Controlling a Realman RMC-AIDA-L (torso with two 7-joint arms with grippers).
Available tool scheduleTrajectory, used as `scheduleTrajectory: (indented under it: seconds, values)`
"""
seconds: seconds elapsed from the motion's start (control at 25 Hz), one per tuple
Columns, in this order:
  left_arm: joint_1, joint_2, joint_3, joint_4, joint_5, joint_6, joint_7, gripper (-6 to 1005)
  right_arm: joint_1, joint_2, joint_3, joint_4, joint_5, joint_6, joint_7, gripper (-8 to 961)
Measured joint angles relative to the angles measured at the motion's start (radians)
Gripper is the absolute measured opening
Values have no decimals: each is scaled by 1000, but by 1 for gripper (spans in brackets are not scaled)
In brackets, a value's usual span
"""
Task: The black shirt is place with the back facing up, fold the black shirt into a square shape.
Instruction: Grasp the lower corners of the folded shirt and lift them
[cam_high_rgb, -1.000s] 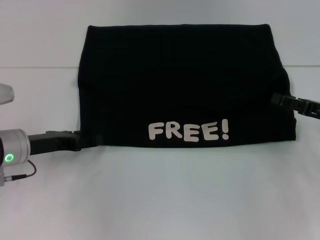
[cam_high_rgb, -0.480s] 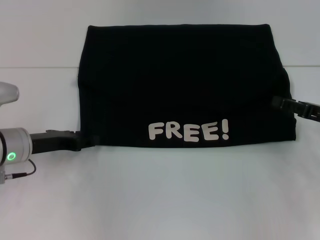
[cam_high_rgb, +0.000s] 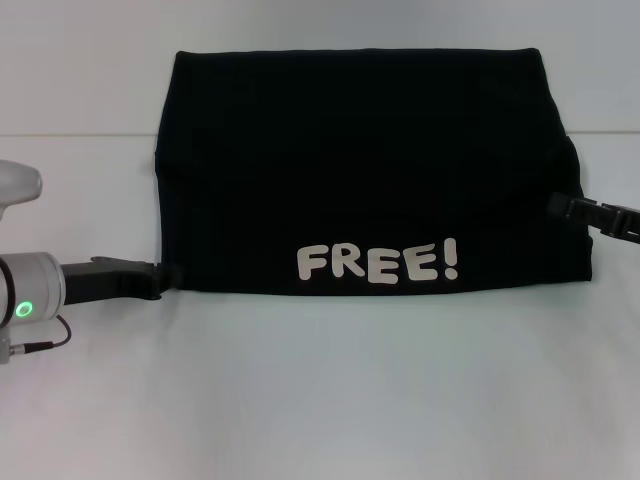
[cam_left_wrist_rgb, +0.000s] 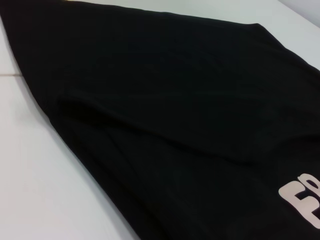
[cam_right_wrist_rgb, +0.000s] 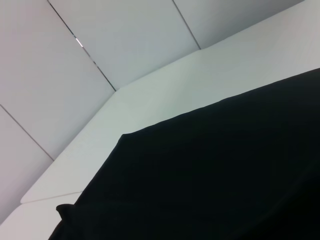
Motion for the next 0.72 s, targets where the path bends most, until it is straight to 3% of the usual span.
scheduleTrajectory:
  seconds: [0.24,0.48,0.72]
  values:
    - [0,5,1,3,0,0,0,45,-1,-17,-41,-2,-6,19,32,605]
    - [0,11,1,22,4,13,-4,1,3,-38,-168,-11,-6,111,122,604]
    - [3,14,1,32,20,29,-6,0,10,-33,-268,-40,-7,163,184,604]
